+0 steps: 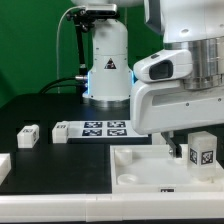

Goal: Assemble one leg

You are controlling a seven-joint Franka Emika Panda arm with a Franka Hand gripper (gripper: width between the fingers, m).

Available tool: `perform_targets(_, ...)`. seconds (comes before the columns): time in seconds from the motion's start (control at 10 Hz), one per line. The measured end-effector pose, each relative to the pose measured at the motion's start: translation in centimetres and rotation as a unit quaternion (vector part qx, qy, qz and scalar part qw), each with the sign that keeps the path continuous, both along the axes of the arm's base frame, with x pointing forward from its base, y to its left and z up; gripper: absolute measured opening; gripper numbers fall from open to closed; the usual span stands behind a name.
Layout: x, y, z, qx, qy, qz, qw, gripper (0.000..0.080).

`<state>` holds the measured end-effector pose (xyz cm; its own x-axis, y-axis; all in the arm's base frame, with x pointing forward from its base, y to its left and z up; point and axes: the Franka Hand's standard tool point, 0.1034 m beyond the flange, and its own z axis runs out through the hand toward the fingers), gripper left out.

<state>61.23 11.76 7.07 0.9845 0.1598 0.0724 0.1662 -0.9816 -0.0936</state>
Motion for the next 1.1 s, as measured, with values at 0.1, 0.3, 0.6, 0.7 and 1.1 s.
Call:
perform_targets(0.1, 0.00, -0.08, -0.03, -0.001, -0.001, 0.013, 1.000, 0.0649)
perform_targets(0.3, 0.00, -0.09, -0.05, -0.001, -0.001, 0.008, 1.000, 0.0531)
perform_targets(0.6, -0.01, -0.10, -0.06, 0.000, 0.001, -0.011, 1.000, 0.0290)
perform_targets(0.7, 0.00, -0.11, -0.06, 0.003, 0.005, -0.048, 0.999, 0.0290)
perform_targets(1.1, 0.02, -0.26, -0.09, 0.018, 0.030, -0.300, 0.953, 0.0290)
